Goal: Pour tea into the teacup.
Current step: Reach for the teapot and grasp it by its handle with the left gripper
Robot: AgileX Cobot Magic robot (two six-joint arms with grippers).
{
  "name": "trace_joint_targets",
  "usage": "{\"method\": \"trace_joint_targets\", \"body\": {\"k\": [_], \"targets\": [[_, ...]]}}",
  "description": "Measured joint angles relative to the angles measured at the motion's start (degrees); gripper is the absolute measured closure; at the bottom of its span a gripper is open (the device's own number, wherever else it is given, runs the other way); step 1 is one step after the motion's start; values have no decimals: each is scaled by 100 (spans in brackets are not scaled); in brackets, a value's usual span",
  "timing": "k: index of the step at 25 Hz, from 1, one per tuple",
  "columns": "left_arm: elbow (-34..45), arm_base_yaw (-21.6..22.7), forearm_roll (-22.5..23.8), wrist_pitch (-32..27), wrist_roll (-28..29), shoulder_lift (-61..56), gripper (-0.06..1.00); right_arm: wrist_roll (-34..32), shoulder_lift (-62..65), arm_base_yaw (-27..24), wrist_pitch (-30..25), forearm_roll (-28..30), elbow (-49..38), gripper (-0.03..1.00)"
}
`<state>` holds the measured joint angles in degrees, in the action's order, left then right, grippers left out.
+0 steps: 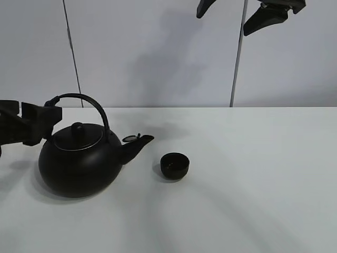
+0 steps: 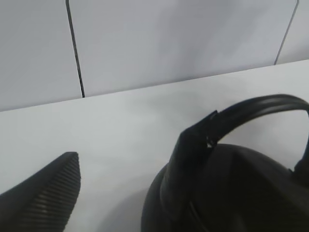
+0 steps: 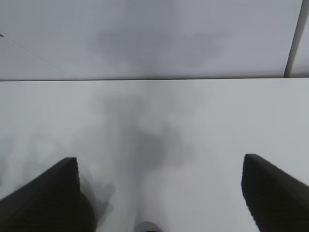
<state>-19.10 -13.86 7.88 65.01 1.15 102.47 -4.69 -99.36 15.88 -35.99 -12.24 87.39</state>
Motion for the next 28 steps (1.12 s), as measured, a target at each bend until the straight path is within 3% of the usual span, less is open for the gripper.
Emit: {"method": "trace_joint_targets", "body": {"k": [14,28], "targets": [[-391,0,21,-638,-76,10,34,0,0,0,0,0,0,34],[-391,0,21,-737,-115,10,34,0,0,0,0,0,0,34]]}}
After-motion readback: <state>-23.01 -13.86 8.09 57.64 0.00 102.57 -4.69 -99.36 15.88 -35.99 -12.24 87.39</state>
